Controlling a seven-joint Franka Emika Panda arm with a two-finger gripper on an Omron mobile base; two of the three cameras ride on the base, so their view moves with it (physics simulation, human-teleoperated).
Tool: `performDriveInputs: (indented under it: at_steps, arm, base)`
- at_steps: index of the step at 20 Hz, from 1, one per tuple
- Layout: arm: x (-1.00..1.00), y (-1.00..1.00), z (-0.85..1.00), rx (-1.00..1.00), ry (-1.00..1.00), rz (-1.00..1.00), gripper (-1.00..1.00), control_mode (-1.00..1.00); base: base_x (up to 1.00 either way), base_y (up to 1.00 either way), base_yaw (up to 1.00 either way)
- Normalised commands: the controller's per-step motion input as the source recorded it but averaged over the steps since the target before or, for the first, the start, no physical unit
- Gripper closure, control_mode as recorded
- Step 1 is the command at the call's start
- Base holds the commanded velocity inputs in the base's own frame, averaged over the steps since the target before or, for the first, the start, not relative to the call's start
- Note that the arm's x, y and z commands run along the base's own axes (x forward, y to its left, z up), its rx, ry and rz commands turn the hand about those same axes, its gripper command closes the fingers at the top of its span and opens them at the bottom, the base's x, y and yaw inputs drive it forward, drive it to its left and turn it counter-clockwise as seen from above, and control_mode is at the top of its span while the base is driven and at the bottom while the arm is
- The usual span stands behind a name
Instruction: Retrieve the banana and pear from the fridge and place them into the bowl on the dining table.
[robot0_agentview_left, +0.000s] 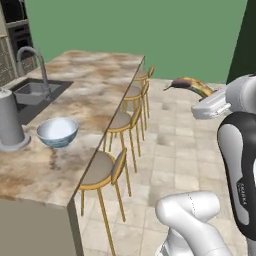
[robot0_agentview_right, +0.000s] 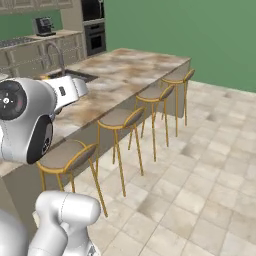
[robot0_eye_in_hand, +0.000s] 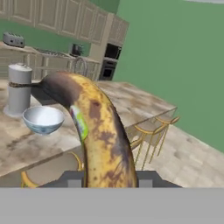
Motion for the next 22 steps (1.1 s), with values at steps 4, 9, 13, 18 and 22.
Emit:
performDriveInputs:
  at_steps: [4, 9, 13, 18, 22]
  arm:
    - [0.00, 0.00, 0.00, 0.00, 0.00, 0.00, 1.00, 1.00]
    - [0.00, 0.00, 0.00, 0.00, 0.00, 0.00, 1.00, 1.00]
    - [0.00, 0.00, 0.00, 0.00, 0.00, 0.00, 1.00, 1.00]
    - [0.00, 0.00, 0.00, 0.00, 0.00, 0.00, 1.00, 1.00]
    - [0.00, 0.00, 0.00, 0.00, 0.00, 0.00, 1.00, 1.00]
  base:
    - [0.80, -0.47, 0.50]
    - [0.87, -0.38, 0.49]
    - [0.85, -0.27, 0.49]
    - [0.58, -0.03, 0.50]
    - [0.02, 0.34, 0.52]
